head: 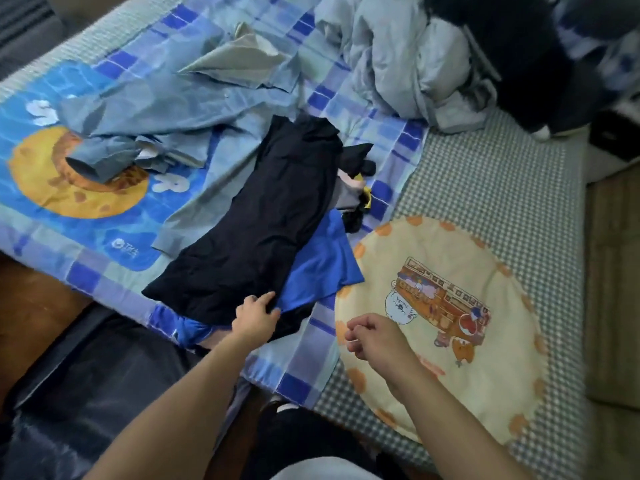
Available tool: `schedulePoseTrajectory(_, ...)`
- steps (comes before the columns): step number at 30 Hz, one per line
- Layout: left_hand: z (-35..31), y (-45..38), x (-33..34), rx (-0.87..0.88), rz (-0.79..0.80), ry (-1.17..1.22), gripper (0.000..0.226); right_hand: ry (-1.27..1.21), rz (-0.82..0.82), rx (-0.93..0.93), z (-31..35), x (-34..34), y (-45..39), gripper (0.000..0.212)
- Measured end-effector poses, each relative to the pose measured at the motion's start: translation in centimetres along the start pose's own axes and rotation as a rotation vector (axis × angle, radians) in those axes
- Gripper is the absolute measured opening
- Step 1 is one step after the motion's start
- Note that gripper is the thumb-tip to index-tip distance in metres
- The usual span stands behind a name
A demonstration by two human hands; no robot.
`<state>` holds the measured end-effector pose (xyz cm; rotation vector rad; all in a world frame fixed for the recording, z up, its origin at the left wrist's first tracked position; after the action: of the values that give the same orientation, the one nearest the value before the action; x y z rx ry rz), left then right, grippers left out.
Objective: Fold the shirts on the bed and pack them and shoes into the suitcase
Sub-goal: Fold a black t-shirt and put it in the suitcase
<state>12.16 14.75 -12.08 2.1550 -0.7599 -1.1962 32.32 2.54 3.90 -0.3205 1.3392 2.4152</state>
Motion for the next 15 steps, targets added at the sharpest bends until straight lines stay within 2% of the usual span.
schedulePoseTrajectory(3,-2.3,1.9,-1.7,0.085,-0.252,0.316,0.035,-0.042,-0.011,0.031,0.3,-1.0,0.7,0.023)
schedulePoseTrajectory(5,-5.1,5.4,-4.2,0.203,-0.44,0.416,0.017,-0.067,0.009,-0.003,1.1,-1.8,1.9,0.024)
schedulePoseTrajectory(6,-7.1,7.5,-5.6,0.288,-0.473,0.424,0.008,-0.078,0.022,-0.049,1.5,-2.4,2.6,0.024)
schedulePoseTrajectory(9,-14.5,15.1,-8.8,0.662,-0.345,0.287,0.024,-0.038,0.039,-0.317,3.2,-5.1,5.5,0.037)
schedulePoseTrajectory(11,-18.8,20.5,-9.8,0.919,-0.19,0.102,0.027,0.139,-0.008,-0.615,4.8,-7.4,7.8,0.068)
schedulePoseTrajectory(13,-21.8,25.2,-9.5,1.051,-0.056,-0.073,0.032,0.402,-0.063,-0.917,6.4,-9.3,10.5,0.089)
schedulePoseTrajectory(14,-22.8,27.3,-8.8,1.091,-0.002,-0.111,0.035,0.523,-0.065,-1.061,6.8,-10.1,11.7,0.087)
schedulePoseTrajectory(15,-23.5,29.2,-8.1,1.116,0.036,-0.105,0.036,0.607,-0.037,-1.184,6.7,-10.8,12.6,0.076)
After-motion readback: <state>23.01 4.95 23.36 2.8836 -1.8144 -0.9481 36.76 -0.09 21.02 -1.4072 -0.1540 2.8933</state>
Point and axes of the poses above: each hand's wrist, its own y-axis away from the middle knuckle, its own x-axis out of the palm, z = x × y, the point moved 4 cm from there along -y, towards the middle knuckle, and after that the axes turned 1 degree about x, right-handed, at the moved point
